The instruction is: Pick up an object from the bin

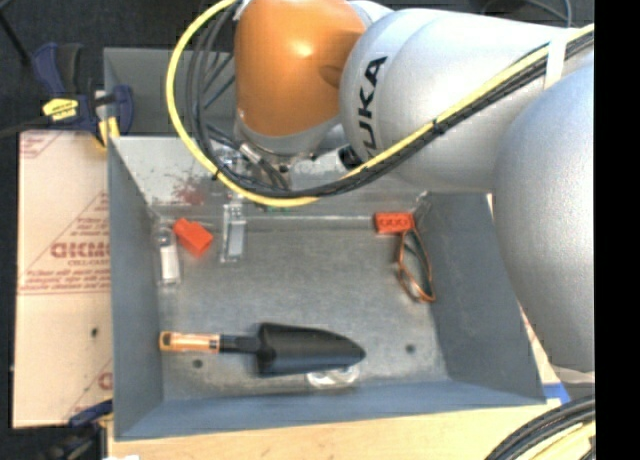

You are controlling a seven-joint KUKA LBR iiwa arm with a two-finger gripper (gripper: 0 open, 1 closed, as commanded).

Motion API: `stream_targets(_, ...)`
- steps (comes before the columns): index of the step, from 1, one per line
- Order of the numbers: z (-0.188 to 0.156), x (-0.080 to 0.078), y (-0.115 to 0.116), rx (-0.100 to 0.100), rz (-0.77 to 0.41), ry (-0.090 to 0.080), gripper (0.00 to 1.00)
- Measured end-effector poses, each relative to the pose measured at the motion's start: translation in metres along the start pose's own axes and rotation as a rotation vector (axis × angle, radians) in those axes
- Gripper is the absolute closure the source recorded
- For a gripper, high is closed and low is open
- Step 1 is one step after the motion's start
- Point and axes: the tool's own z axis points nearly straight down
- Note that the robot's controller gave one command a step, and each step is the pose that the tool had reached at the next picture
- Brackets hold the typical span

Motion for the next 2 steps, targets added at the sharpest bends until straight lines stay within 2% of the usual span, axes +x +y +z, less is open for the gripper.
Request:
stream_targets(1, -0.005, -0.001, -0.001, -0.001, 0.003, -0.007, 0.00)
stream_targets(2, 0.020, 0.003, 0.003, 0.000, -0.086, -0.012, 0.00)
